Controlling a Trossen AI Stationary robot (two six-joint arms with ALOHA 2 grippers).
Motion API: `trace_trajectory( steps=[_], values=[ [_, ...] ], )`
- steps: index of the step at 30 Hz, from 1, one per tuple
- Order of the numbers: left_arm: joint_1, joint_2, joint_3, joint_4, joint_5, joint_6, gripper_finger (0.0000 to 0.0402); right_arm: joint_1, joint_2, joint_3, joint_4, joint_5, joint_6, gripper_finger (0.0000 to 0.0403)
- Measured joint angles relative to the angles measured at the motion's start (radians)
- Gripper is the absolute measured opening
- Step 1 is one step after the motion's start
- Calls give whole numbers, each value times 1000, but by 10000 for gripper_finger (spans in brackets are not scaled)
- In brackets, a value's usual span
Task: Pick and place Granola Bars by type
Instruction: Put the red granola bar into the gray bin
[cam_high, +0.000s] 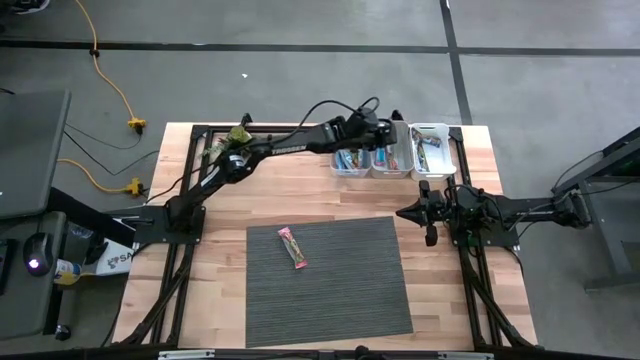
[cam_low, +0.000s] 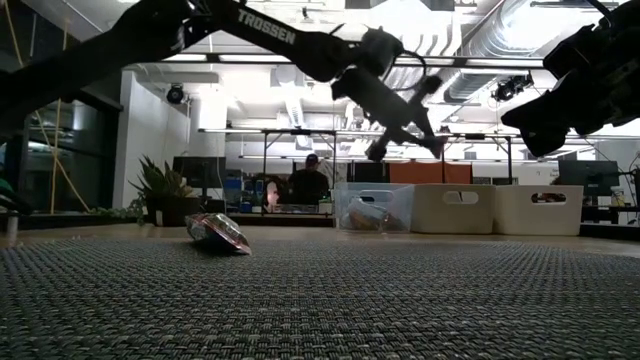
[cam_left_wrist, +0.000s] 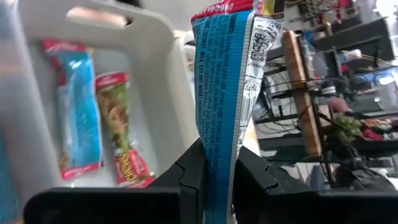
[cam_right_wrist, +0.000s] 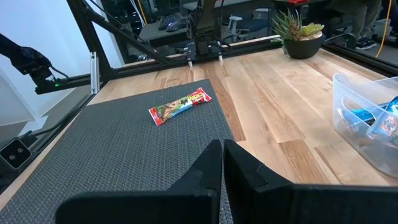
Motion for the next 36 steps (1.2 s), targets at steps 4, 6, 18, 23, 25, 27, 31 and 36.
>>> trace_trajectory(
  steps=[4, 6, 18, 23, 25, 27, 31, 36],
  values=[
    [0, 7, 0, -50, -24, -45, 50, 0, 0, 0, 0, 0, 0, 0],
    [0, 6, 0, -82, -60, -61, 50, 0, 0, 0, 0, 0, 0, 0],
    [52, 44, -1, -67, 66, -23, 50, 0, 0, 0, 0, 0, 0, 0],
    [60, 74, -2, -59, 125, 8, 50, 0, 0, 0, 0, 0, 0, 0],
    [61, 79, -1, -43, 125, 18, 50, 0, 0, 0, 0, 0, 0, 0],
    [65, 81, -1, -35, 133, 19, 50, 0, 0, 0, 0, 0, 0, 0],
    [65, 81, -1, -37, 130, 24, 51, 0, 0, 0, 0, 0, 0, 0],
    [65, 81, -1, -40, 136, 66, 64, 0, 0, 0, 0, 0, 0, 0]
  ],
)
